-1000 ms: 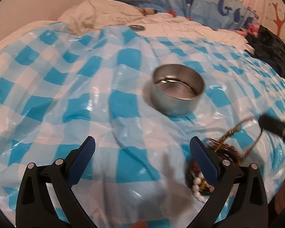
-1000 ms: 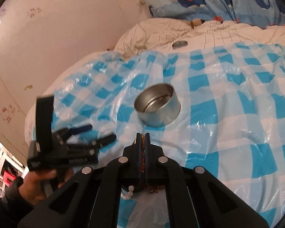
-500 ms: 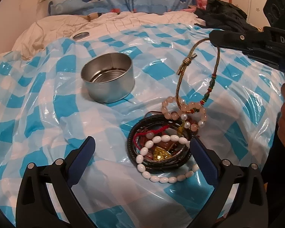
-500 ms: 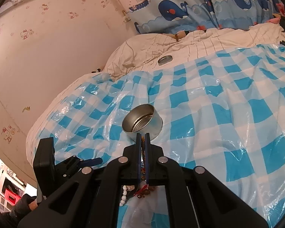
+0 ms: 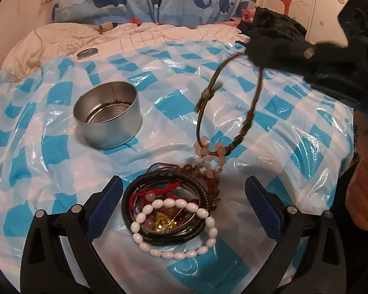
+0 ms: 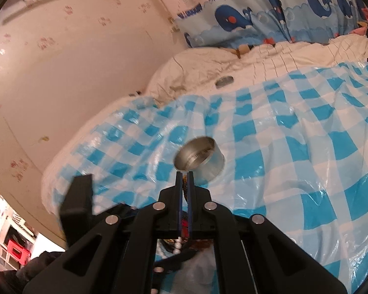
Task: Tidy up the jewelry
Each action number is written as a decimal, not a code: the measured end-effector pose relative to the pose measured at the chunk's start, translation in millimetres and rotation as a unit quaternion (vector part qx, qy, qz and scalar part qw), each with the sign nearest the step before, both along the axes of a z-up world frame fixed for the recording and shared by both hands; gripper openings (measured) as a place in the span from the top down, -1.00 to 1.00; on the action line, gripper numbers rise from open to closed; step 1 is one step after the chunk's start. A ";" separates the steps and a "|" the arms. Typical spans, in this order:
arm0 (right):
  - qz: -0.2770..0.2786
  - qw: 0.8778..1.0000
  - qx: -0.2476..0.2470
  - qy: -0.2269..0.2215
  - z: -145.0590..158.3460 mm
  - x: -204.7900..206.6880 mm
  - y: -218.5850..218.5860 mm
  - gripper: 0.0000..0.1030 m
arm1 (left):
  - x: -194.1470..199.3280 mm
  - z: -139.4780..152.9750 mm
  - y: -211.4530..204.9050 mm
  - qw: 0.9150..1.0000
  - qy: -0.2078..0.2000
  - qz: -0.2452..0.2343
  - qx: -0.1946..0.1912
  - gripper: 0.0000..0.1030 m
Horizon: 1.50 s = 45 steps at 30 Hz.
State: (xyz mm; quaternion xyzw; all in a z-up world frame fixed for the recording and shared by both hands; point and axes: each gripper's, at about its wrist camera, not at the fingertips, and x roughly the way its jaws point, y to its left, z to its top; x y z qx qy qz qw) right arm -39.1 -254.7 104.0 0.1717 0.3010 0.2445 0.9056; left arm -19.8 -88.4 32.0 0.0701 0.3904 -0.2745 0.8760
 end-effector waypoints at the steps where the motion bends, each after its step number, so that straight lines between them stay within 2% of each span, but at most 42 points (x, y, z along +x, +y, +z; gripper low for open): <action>1: -0.005 1.000 -0.014 -0.008 1.7 -0.6 0.7 0.92 | 1.1 1.4 -1.1 1.000 0.001 0.001 -0.002 -0.86; 2: -0.027 0.997 -0.072 -0.001 -4.0 4.7 6.5 0.92 | 2.4 2.4 -2.2 1.000 0.001 0.002 -0.003 -0.86; 3: -0.039 0.994 -0.095 0.018 -12.6 12.1 5.8 0.93 | 2.7 2.3 -2.7 1.000 0.002 0.002 -0.003 -0.86; 5: -0.047 0.994 -0.049 0.086 -37.6 27.2 -8.5 0.92 | 5.2 -0.1 -6.9 1.000 0.003 0.001 0.004 -0.86; 6: -0.051 0.993 -0.024 0.104 -43.6 29.4 -16.4 0.93 | 6.4 -1.4 -9.3 1.000 0.003 0.002 0.009 -0.86; 11: -0.045 0.997 -0.037 0.051 -19.7 14.9 -12.7 0.92 | 10.0 -3.7 -24.1 1.000 -0.001 -0.009 0.022 -0.86; 14: -0.046 0.997 -0.037 0.045 -16.3 11.0 -14.5 0.92 | 13.7 -4.9 -34.7 1.000 -0.001 -0.017 0.021 -0.86; 19: -0.068 0.996 -0.010 0.059 -17.2 19.5 -40.0 0.92 | 24.5 -7.1 -45.2 0.999 0.021 -0.029 -0.012 -0.86; 24: -0.073 0.994 0.009 0.076 -24.0 26.8 -55.5 0.91 | 32.9 -12.8 -56.7 0.998 0.038 -0.040 -0.011 -0.76; 31: -0.066 0.995 0.000 0.075 -24.5 30.7 -52.2 0.91 | 36.8 -10.2 -63.6 0.998 0.041 -0.044 -0.029 -0.72; 36: -0.093 0.991 -0.016 0.096 -33.1 36.6 -61.0 0.91 | 47.2 -11.5 -71.0 0.996 0.064 -0.035 -0.054 -0.72; 38: -0.118 0.986 -0.022 0.112 -39.9 40.0 -69.7 0.67 | 48.3 -15.6 -80.6 0.996 0.068 -0.041 -0.050 -0.72; 39: -0.128 0.985 -0.020 0.116 -42.5 40.1 -74.9 0.33 | 47.7 -17.3 -85.4 0.996 0.067 -0.044 -0.043 -0.72; 40: -0.141 0.983 -0.013 0.120 -45.2 40.8 -81.3 0.13 | 47.8 -20.5 -91.4 0.996 0.071 -0.048 -0.037 -0.72; 42: -0.156 0.979 0.001 0.129 -49.7 42.3 -91.4 0.12 | 48.8 -24.8 -97.0 0.995 0.078 -0.048 -0.034 -0.59; 44: -0.161 0.977 0.013 0.136 -52.2 44.1 -97.7 0.06 | 51.4 -29.4 -98.5 0.994 0.094 -0.047 -0.041 -0.18; 45: -0.164 0.977 0.015 0.139 -53.4 44.8 -100.0 0.03 | 52.3 -30.3 -97.8 0.994 0.094 -0.042 -0.040 -0.10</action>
